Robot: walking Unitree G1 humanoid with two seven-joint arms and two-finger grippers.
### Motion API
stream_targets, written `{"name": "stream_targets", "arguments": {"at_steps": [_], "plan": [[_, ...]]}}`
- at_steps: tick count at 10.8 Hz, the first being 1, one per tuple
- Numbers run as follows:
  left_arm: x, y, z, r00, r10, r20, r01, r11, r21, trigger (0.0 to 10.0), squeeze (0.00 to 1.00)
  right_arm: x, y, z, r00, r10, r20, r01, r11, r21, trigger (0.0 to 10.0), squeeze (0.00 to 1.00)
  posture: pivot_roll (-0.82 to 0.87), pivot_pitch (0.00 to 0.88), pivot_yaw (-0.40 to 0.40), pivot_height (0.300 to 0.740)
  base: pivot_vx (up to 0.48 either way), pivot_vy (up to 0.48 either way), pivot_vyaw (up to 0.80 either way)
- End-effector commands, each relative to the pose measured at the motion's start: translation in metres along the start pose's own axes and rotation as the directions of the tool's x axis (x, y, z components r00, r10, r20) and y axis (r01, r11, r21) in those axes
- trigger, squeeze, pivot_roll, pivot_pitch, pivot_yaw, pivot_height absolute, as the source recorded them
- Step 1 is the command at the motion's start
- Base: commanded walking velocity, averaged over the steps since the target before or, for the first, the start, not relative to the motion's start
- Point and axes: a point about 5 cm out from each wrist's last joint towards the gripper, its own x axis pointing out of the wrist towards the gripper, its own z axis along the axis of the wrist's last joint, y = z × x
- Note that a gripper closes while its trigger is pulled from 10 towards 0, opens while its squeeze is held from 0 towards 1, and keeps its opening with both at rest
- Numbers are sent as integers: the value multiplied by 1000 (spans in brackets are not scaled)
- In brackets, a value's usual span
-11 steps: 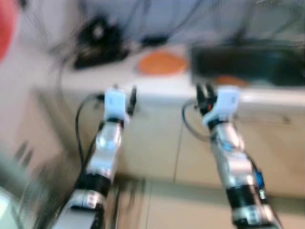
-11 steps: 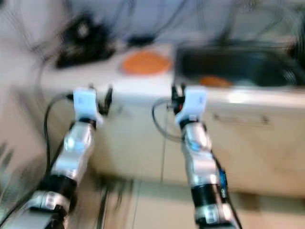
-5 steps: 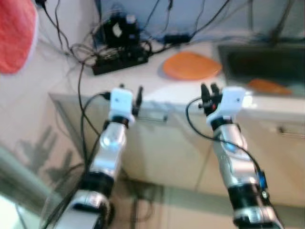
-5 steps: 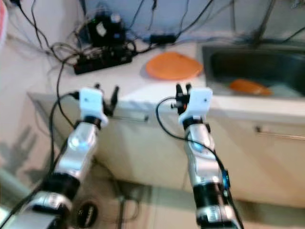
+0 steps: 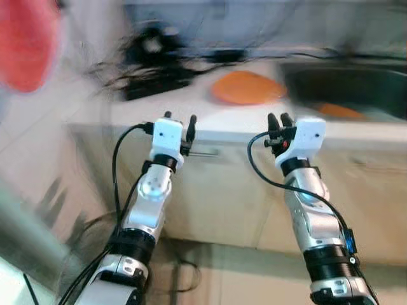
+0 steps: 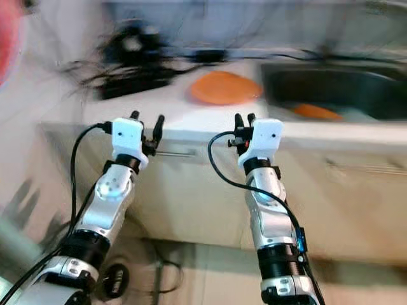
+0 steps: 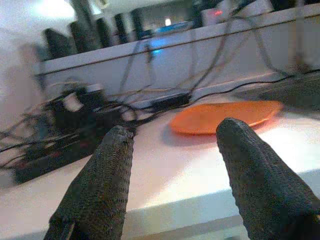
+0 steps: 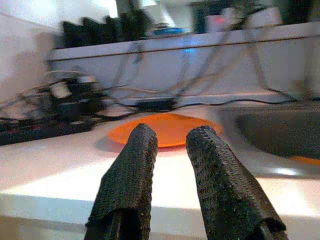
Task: Kitchen organization
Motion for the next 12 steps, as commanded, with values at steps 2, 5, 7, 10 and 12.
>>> {"name": "stream_targets", "arguments": {"at_steps": [2,5,7,10,12], "plan": [[2,2,5,1000,10,24,-10,1000,4,10000,0,2,-2,3,1000,-2,12,2,1000,1,10000,0,23,9,64,728,0,-480,0],[1,2,5,1000,17,23,-17,1000,0,10000,0,1,-2,2,1000,-2,8,2,1000,0,10000,0,23,9,64,728,0,-317,0],[1,2,5,1000,21,23,-20,1000,-8,10000,0,1,-2,1,1000,-1,3,1,1000,1,10000,0,24,14,60,728,0,0,0],[2,6,10,998,39,50,-38,999,-33,10000,0,2,-2,4,1000,-2,19,2,1000,3,10000,0,25,14,58,728,0,0,0],[3,7,15,996,49,77,-46,998,-44,10000,0,3,-3,7,999,-6,31,6,1000,0,10000,0,22,11,60,728,0,0,0]]}}
